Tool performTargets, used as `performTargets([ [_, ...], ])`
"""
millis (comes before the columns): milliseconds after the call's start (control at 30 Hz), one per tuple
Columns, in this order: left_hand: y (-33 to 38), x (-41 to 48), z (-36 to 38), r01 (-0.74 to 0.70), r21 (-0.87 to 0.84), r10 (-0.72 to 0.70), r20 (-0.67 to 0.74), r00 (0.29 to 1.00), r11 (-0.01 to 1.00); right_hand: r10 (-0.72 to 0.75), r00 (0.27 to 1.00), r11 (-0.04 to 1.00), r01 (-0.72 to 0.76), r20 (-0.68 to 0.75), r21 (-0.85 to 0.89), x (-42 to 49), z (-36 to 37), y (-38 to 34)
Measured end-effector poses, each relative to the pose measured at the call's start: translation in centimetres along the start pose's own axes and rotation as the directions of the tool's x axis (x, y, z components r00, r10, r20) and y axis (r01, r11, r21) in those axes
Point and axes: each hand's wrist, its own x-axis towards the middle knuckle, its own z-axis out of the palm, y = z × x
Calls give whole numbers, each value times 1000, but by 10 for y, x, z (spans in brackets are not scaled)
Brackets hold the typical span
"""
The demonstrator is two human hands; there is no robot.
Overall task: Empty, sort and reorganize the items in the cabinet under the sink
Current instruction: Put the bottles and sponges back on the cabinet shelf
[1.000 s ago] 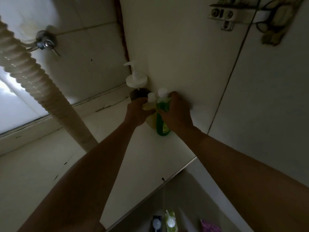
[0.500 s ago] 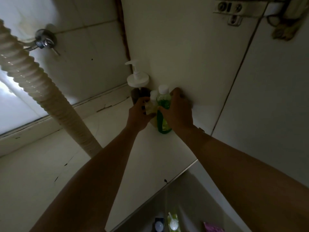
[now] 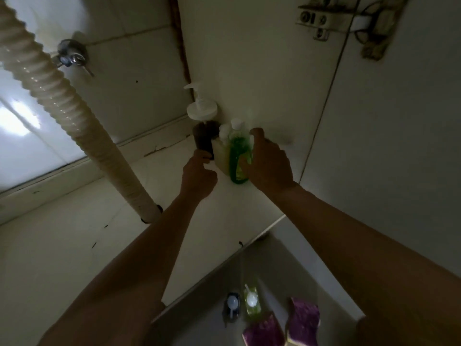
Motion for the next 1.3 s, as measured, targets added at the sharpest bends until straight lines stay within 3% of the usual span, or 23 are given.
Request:
performTargets([
  [167, 13, -61, -7, -83, 82, 64, 212, 975, 993, -138, 977, 990, 139, 165, 4, -93, -5, 25],
  [333, 20, -149, 4, -145, 70, 97, 454, 886, 987, 60, 896, 995, -20, 440, -96, -181, 8, 65],
  [433, 1, -183, 20, -165, 308, -92, 672, 735, 937, 206, 796, 978, -144, 569, -153, -221, 26, 85],
  [500, -23, -205, 26, -142, 445, -270, 735, 622, 884, 230, 741, 973, -155, 631, -173, -244, 41, 93],
  [533, -34, -216, 28, -89, 502, -368, 731, 575, 860, 234, 726, 972, -163, 646, -170, -252, 47, 94],
  [633, -58, -246, 27, 206, 611, -641, 686, 345, 764, 235, 708, 971, -202, 666, -128, -267, 65, 92],
  [667, -64, -252, 29, 279, 613, -673, 660, 334, 739, 228, 710, 971, -212, 666, -107, -270, 70, 91],
  [700, -75, -254, 33, 300, 587, -658, 639, 398, 752, 220, 713, 972, -222, 665, -84, -271, 77, 89],
  [767, -92, -259, 43, 280, 502, -559, 581, 592, 818, 212, 730, 969, -243, 650, -43, -270, 90, 85],
  [833, -104, -259, 53, 339, 389, -508, 520, 687, 857, 212, 748, 968, -250, 629, -30, -265, 100, 83],
  [1100, -133, -264, 75, 269, 255, -365, 510, 779, 929, 214, 771, 963, -270, 600, 3, -266, 130, 88],
  [1167, -135, -266, 76, 259, 225, -338, 472, 815, 939, 183, 762, 975, -223, 621, -14, -261, 130, 90],
  [1300, -140, -267, 79, 249, 239, -337, 476, 813, 939, 118, 739, 992, -112, 663, -52, -246, 129, 95],
])
